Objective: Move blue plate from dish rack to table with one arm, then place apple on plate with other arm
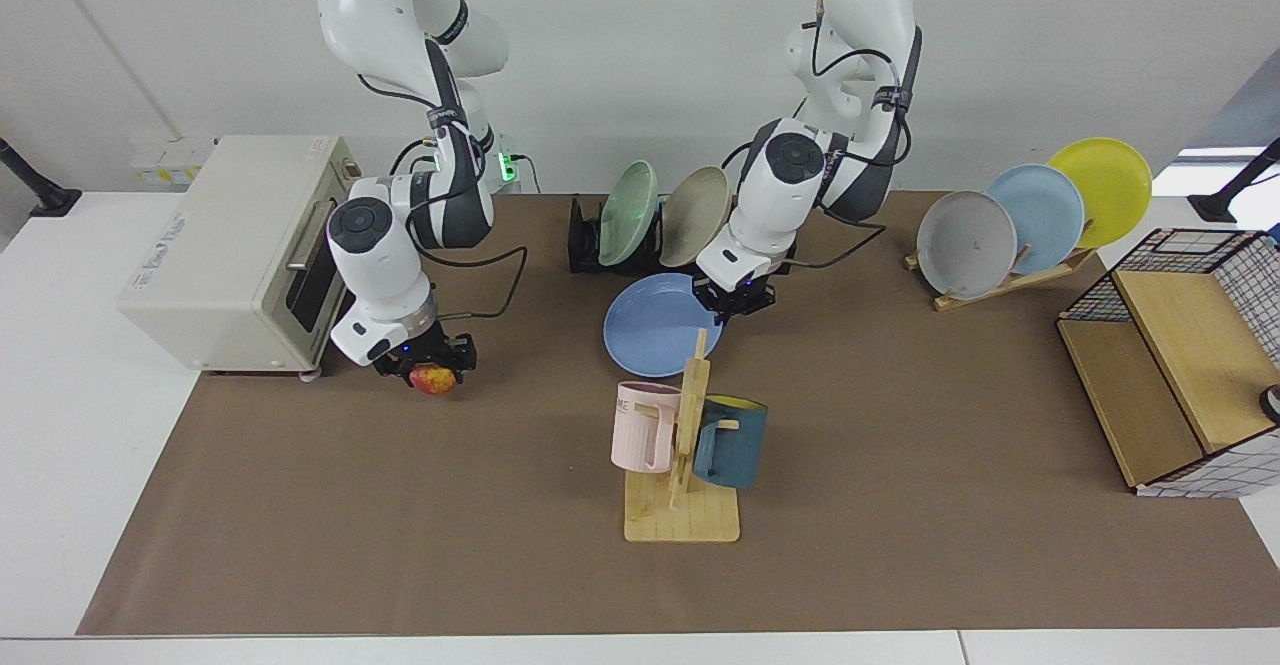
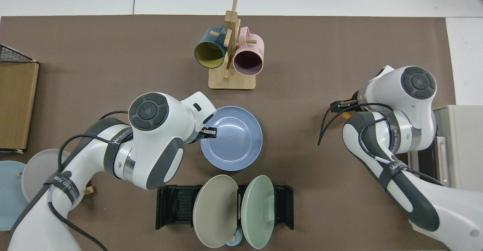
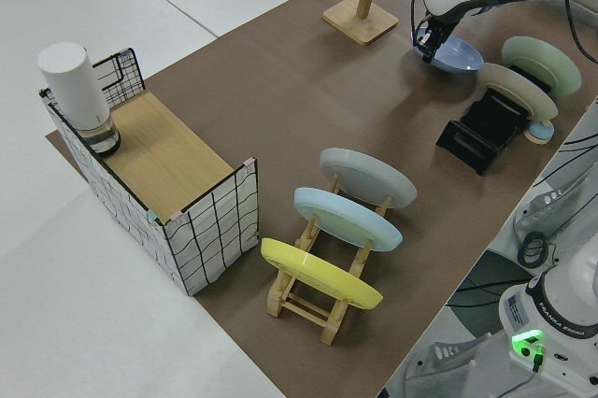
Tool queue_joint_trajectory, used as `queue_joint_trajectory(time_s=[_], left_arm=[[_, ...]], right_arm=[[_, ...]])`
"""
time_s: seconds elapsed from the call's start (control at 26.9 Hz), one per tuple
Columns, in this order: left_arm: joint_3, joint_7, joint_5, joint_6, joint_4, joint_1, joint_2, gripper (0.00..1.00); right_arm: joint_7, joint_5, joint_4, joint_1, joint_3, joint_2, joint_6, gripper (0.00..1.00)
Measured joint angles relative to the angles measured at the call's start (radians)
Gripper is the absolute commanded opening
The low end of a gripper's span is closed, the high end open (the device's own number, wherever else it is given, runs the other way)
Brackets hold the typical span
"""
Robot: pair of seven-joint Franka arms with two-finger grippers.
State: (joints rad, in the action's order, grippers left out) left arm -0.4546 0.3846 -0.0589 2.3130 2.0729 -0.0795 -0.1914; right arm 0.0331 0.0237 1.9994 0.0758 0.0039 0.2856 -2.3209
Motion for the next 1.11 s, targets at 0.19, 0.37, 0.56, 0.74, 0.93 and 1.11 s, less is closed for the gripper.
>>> queue_joint_trajectory(time_s=[0.19, 0.37, 0.56, 0.74, 0.93, 1.11], left_arm=[[0.000, 0.006, 0.000, 0.033, 0.020, -0.009, -0.001, 0.00], [0.001, 0.006, 0.000, 0.040, 0.024, -0.009, -0.001, 0.40], [0.006, 0.006, 0.000, 0.047, 0.024, -0.007, -0.001, 0.67], [0.019, 0.006, 0.000, 0.047, 0.024, -0.005, -0.001, 0.79], [0.027, 0.006, 0.002, 0.044, 0.024, 0.002, -0.001, 1.00], [0.027, 0.006, 0.015, -0.007, 0.009, 0.027, 0.006, 1.00]], right_arm=[[0.000, 0.000, 0.000, 0.000, 0.000, 0.000, 0.000, 0.18], [0.000, 0.000, 0.000, 0.000, 0.000, 0.000, 0.000, 0.18], [0.000, 0.000, 0.000, 0.000, 0.000, 0.000, 0.000, 0.18], [0.000, 0.000, 0.000, 0.000, 0.000, 0.000, 0.000, 0.18], [0.000, 0.000, 0.000, 0.000, 0.000, 0.000, 0.000, 0.18], [0.003, 0.000, 0.000, 0.002, 0.000, 0.000, 0.000, 0.18]])
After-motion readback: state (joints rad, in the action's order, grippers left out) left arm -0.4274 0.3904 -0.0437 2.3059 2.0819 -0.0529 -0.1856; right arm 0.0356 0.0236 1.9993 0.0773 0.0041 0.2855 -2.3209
